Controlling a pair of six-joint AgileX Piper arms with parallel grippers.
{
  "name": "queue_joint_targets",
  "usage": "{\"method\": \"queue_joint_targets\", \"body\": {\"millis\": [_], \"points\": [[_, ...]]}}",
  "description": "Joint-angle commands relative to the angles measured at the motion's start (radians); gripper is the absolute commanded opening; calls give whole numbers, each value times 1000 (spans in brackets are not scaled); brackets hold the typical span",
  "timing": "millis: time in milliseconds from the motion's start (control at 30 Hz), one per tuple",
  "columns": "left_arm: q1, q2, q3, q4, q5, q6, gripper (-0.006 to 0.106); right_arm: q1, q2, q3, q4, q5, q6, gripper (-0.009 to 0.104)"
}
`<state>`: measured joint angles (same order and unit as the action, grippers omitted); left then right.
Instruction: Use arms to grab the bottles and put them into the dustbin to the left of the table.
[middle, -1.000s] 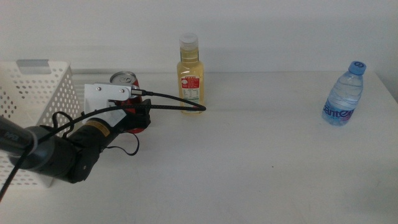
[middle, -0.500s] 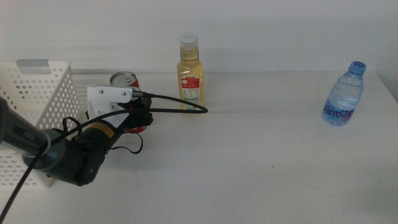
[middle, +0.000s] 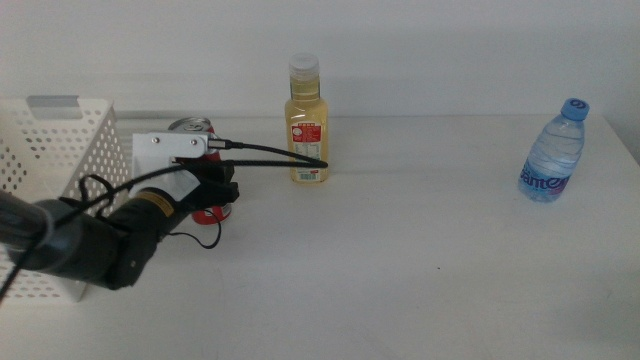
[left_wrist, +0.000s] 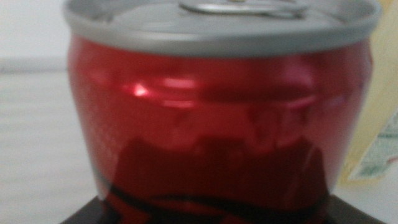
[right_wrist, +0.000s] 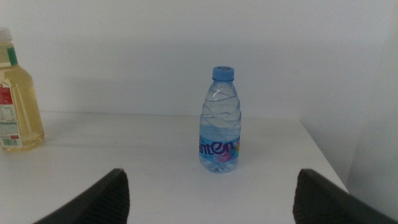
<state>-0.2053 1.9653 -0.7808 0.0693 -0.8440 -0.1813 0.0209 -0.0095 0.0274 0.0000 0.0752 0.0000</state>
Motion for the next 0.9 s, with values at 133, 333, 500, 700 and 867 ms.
{"method": "queue_joint_targets", "body": {"millis": [133,333,500,700,867], "points": [[-1,-244,-20,48,112,44,-5,-6,-28,-7,0,-75,-8,72],[-1,-426,-21,129,378,16,-5,-6,-28,-7,0,-75,-8,72],[-1,-560,-31,144,612,-2,-5,-6,-28,-7,0,-75,-8,72],[-1,-657,-114,146,914,1,-5,-6,-28,-7,0,-75,-8,72],[-1,-674,-188,151,1062,1,-5,-6,-28,-7,0,-75,-8,72]]}}
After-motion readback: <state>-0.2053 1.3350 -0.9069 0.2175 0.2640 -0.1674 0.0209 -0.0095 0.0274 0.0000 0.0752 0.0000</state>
